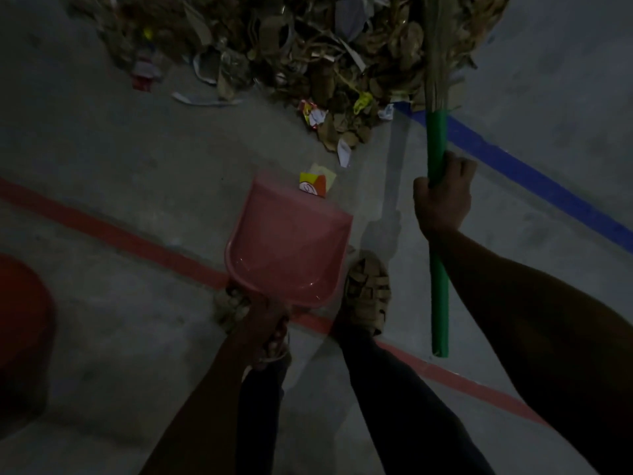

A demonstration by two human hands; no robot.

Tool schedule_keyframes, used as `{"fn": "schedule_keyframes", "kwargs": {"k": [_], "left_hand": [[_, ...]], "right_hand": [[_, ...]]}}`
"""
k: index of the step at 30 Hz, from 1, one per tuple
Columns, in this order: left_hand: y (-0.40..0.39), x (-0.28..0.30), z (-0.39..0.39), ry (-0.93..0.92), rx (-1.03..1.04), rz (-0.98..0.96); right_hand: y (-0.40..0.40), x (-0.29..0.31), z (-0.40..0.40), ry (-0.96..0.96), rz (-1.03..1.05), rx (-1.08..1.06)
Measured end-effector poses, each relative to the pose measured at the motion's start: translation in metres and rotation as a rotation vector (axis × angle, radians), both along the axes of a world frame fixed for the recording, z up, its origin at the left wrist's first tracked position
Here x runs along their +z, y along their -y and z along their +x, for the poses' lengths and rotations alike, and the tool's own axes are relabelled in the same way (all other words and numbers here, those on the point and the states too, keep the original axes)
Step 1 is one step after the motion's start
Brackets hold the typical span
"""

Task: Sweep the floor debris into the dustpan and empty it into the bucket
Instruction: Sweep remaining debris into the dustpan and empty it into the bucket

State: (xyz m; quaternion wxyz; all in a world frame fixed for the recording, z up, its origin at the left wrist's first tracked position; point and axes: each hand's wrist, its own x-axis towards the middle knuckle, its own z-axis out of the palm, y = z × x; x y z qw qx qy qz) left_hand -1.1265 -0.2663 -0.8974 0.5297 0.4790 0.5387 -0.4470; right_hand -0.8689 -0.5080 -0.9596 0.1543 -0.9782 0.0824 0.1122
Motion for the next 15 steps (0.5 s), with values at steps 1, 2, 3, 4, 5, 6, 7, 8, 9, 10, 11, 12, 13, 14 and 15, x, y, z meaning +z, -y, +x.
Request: {"fn": "schedule_keyframes", "kwargs": {"k": [1,2,3,4,5,6,7,8,9,10,11,12,13,14,15], "left_hand": [[-0.005,-0.008,-0.005,-0.009,-0.006,-0.019],[-0.009,-0.013,-0.008,-0.016,-0.009,-0.031],[-0.013,-0.020,-0.010,-0.010,-0.010,-0.043],[-0.017,-0.027,-0.010,0.003,-0.014,-0.054],[-0.021,-0.035,-0.011,0.007,-0.030,-0.059],[-0.024,-0.041,-0.010,0.010,-0.045,-0.051],[-0.028,-0.048,-0.011,0.007,-0.062,-0.036],[-0.033,-0.056,-0.011,0.010,-0.065,-0.015],[-0.038,-0.063,-0.011,0.018,-0.072,0.002],[-0.042,-0.071,-0.009,0.025,-0.087,0.013],[-0.046,-0.077,-0.005,0.024,-0.102,0.020],[-0.049,-0.083,0.000,0.012,-0.108,0.009],[-0.051,-0.085,0.006,0.001,-0.096,-0.028],[-0.051,-0.089,0.014,-0.005,-0.075,-0.071],[-0.050,-0.093,0.021,-0.006,-0.056,-0.104]], "right_hand": [[-0.005,-0.007,-0.004,0.012,0.010,-0.009],[-0.009,-0.013,-0.008,0.026,0.019,-0.019],[-0.013,-0.020,-0.010,0.041,0.028,-0.031],[-0.016,-0.026,-0.013,0.054,0.041,-0.040],[-0.019,-0.032,-0.015,0.065,0.055,-0.047],[-0.020,-0.037,-0.016,0.078,0.069,-0.050],[-0.021,-0.041,-0.017,0.095,0.079,-0.052],[-0.021,-0.045,-0.018,0.112,0.086,-0.054],[-0.020,-0.049,-0.018,0.127,0.093,-0.058],[-0.017,-0.053,-0.017,0.139,0.102,-0.062],[-0.014,-0.057,-0.017,0.147,0.109,-0.064],[-0.010,-0.060,-0.016,0.157,0.115,-0.062],[-0.006,-0.062,-0.016,0.167,0.119,-0.057],[-0.002,-0.064,-0.015,0.178,0.123,-0.051],[0.003,-0.065,-0.015,0.187,0.132,-0.044]]}}
